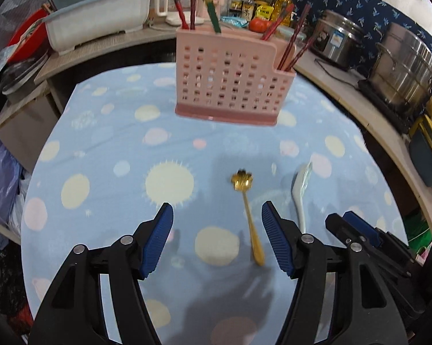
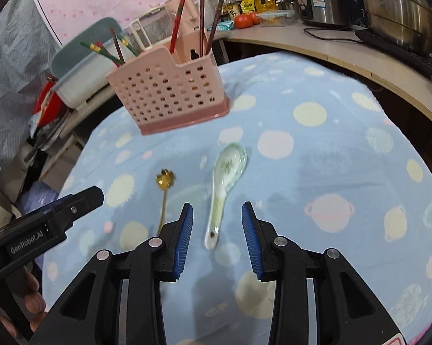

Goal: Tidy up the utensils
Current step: 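Move both tools back down to the two spoons on the cloth, then close the right tool on the white ceramic spoon while the left tool grasps the gold spoon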

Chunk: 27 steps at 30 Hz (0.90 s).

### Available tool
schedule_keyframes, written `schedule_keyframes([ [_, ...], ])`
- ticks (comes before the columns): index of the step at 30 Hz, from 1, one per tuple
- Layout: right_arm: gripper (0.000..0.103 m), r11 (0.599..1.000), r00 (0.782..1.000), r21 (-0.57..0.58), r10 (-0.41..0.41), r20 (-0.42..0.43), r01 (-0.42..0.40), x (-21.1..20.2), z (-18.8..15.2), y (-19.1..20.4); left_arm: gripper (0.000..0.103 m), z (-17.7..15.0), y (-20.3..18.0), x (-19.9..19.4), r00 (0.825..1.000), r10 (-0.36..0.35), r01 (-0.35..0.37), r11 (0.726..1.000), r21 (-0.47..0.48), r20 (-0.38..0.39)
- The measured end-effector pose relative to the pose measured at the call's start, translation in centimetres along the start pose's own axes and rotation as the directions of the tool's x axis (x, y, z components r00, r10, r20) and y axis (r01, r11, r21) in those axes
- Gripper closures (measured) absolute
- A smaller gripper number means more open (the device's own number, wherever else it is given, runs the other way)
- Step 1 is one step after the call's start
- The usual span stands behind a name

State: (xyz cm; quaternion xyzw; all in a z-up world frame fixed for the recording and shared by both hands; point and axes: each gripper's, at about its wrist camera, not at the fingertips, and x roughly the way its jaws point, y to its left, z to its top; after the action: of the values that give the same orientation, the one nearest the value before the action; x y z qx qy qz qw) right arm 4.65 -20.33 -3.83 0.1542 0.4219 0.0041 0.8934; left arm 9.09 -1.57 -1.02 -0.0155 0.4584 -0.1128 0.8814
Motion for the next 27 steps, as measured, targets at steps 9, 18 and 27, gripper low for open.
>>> schedule_keyframes([
  [9,0.068,0.999,0.999,-0.038,-0.014,-0.046,0.012,2.3,-1.9,0.7,0.042,-3.2,0.7,1.3,0.998,0.026,-0.027,0.999,-0.022,-0.049],
  [18,0.072,0.998,0.998,-0.064,-0.032,-0.052,0.028,4.0,-1.8,1.2,0.042,-4.0,1.3,1.9,0.997,0.045,-0.047,0.998,-0.028,-0.069],
  [27,0.087,0.997,0.998,-0.07,-0.047,-0.046,0.044,4.4,-1.5,1.0,0.042,-4.3,0.9,2.2,0.996,0.036,-0.037,0.999,-0.018,-0.081],
])
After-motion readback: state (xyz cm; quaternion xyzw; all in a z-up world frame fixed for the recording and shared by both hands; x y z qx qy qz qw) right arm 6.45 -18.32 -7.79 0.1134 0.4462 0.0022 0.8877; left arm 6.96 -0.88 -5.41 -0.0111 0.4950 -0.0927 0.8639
